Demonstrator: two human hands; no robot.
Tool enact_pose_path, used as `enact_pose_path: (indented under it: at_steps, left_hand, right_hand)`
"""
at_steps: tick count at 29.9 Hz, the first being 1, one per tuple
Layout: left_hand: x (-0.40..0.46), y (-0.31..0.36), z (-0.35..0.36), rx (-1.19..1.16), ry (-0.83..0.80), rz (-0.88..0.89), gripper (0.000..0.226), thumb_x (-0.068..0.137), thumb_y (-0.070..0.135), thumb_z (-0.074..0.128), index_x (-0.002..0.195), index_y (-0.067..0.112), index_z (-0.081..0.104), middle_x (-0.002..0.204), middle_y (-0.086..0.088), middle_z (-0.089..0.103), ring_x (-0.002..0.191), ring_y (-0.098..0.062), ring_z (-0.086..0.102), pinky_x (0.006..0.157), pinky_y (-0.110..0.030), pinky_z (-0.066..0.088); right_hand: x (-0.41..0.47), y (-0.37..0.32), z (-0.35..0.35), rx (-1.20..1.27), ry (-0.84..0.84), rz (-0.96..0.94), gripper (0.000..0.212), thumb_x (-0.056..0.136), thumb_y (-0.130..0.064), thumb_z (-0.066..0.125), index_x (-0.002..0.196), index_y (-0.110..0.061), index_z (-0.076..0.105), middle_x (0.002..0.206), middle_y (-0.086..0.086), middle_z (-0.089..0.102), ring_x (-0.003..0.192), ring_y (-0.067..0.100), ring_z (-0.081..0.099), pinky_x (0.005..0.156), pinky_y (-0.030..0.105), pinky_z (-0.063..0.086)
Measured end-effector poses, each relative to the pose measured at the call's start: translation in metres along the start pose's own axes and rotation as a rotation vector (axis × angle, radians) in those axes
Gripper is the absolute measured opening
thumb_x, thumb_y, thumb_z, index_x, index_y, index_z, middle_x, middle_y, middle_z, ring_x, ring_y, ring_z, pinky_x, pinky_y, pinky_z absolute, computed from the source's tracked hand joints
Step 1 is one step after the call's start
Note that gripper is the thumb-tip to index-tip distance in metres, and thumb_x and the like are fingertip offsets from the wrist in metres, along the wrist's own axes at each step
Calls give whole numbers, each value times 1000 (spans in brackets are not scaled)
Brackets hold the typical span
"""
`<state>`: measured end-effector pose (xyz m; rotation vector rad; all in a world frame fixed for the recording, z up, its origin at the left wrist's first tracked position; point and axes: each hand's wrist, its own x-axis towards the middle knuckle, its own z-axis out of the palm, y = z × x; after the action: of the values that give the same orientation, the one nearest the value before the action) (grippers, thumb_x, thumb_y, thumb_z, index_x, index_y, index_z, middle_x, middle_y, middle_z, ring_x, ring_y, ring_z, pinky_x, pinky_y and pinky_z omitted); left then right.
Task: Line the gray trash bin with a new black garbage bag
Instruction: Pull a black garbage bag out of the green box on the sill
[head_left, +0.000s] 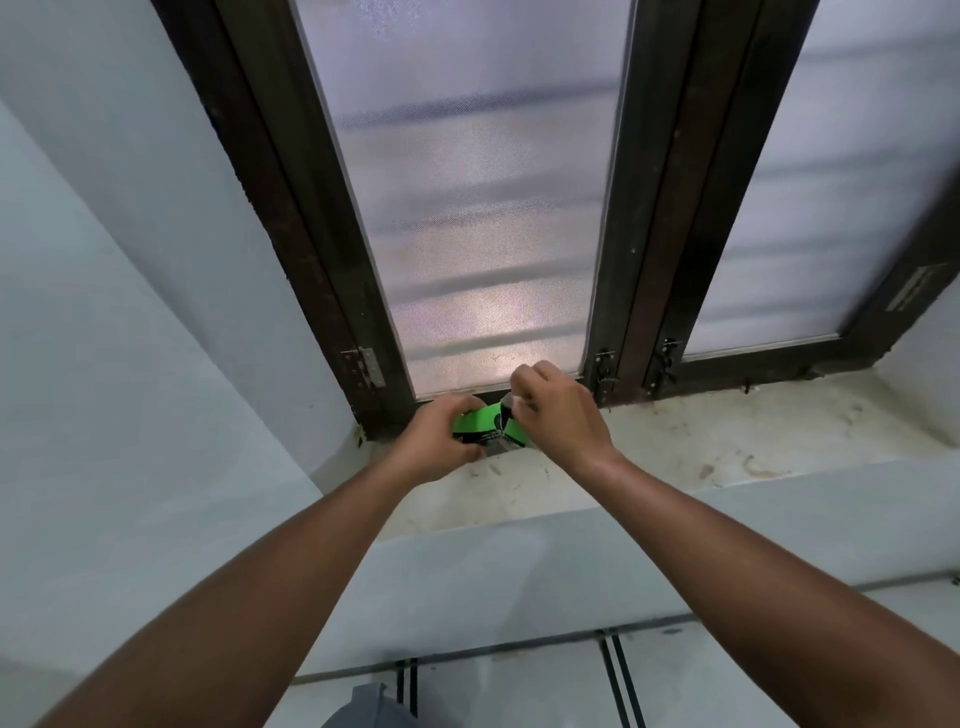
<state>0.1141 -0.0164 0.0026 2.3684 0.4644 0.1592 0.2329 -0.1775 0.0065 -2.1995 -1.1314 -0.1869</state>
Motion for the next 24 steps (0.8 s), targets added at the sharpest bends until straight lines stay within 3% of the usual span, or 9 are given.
enact_pose_path:
  at_steps: [4,8,10,12,15,20,24]
  left_hand:
    - [0,7,2,9,2,23,48,72,13,87,116,21,71,108,3,67,102,-18,61,90,-36,51]
    - [-1,7,0,-8,-8,-19,48,73,13,85,117,22,70,110,1,66,103,-20,62,89,-39,55]
    - [-2,6,-1,-21,-10,-33,49,72,13,85,118,22,69,111,1,66,104,-20,62,89,-39,56]
    - [-3,7,0,-25,0,-37,49,73,15,86,118,24,69,112,1,66,104,-19,62,88,-38,57]
    - [-2,13,1,-49,40,-64,51,75,19,86,122,25,68,112,3,65,102,-18,63,85,-40,60]
    - [0,16,1,44,12,4,55,74,15,88,124,24,68,116,4,64,109,-18,60,94,-35,52]
    - [0,19,0,146,-12,36,59,72,15,88,127,22,69,117,7,64,110,-16,59,94,-38,53]
  right_hand:
    - [-4,7,3,196,2,138,15,92,-13,67,90,-24,77,94,-6,61,79,17,62,71,32,53]
    - [-5,7,0,466,-126,319,18,92,-18,65,96,-24,81,100,-8,71,94,9,66,86,27,54]
    - [-6,5,-4,534,-177,368,15,93,-23,64,93,-25,80,97,-9,74,91,7,67,77,21,52]
    - [-8,4,-8,535,-163,367,14,93,-26,65,88,-22,77,83,-9,73,75,5,66,64,18,48]
    - [-10,4,-11,551,-159,402,10,90,-21,68,83,-16,74,62,-4,70,54,8,64,57,24,52]
    - [-10,7,-9,560,-270,553,18,84,-32,80,71,-20,75,53,-2,69,47,7,61,45,22,48]
    - [-4,11,-4,456,-314,629,7,75,-28,83,73,-22,81,50,-7,63,41,4,49,40,17,38]
